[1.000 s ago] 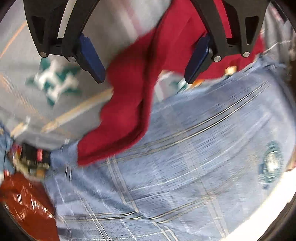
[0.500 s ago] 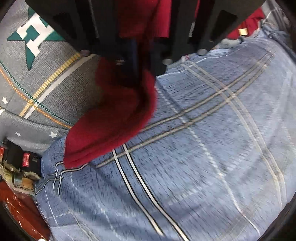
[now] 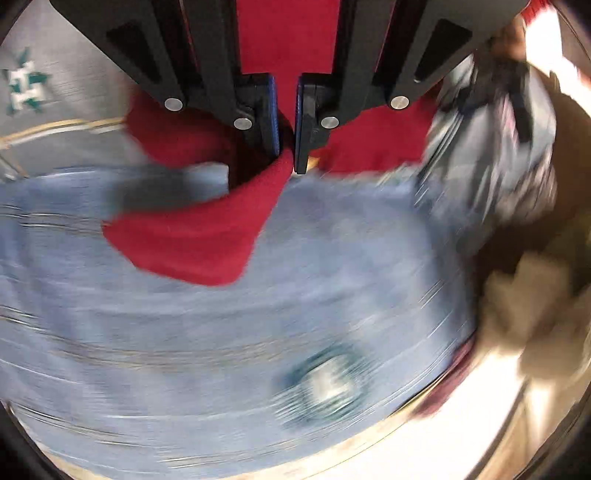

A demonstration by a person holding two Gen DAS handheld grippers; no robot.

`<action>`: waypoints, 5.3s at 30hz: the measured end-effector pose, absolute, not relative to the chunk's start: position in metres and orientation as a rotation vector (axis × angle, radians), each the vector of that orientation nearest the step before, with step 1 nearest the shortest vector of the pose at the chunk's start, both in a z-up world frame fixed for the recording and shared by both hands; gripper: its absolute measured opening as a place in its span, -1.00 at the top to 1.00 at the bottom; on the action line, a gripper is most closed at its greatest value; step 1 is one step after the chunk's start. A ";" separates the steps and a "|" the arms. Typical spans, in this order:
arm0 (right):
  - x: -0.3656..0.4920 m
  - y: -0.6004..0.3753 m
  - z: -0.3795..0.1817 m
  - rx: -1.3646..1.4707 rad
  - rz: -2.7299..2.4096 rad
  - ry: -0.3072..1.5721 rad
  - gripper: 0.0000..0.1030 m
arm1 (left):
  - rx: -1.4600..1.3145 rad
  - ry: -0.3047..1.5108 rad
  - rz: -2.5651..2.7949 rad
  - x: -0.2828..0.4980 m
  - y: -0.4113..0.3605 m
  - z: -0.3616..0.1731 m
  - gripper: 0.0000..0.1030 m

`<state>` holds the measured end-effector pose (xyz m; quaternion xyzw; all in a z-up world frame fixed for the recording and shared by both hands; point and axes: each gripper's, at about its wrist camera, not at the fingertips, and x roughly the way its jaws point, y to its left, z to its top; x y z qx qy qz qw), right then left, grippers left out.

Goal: Fold small clothes

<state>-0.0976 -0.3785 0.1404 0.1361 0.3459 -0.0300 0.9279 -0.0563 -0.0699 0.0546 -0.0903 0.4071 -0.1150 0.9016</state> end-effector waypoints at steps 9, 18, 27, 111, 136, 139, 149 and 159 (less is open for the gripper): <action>-0.091 -0.315 0.024 0.373 0.040 1.004 0.71 | -0.172 0.858 -0.276 -0.048 -0.076 0.051 -0.82; -0.105 -0.335 0.064 0.399 -0.006 0.839 -0.13 | -0.146 0.868 -0.271 -0.048 -0.083 0.047 -0.83; -0.017 -0.340 0.016 0.563 0.019 0.905 -0.13 | -0.260 0.864 -0.224 -0.030 -0.044 0.062 -0.83; -0.209 -0.425 0.073 0.317 -0.340 0.896 0.76 | -0.089 1.009 -0.344 0.022 -0.105 0.038 0.80; -0.165 -0.447 0.073 0.480 -0.342 0.875 -0.25 | -0.159 0.921 -0.308 -0.051 -0.069 0.069 -0.18; -0.142 -0.457 0.046 0.492 -0.355 0.950 0.06 | -0.160 0.954 -0.300 -0.044 -0.067 0.055 -0.18; -0.135 -0.454 0.040 0.354 -0.431 0.956 0.53 | -0.097 0.901 -0.288 -0.048 -0.079 0.057 -0.24; -0.184 -0.420 0.050 0.247 -0.414 1.011 0.38 | -0.102 0.896 -0.276 -0.054 -0.076 0.057 -0.24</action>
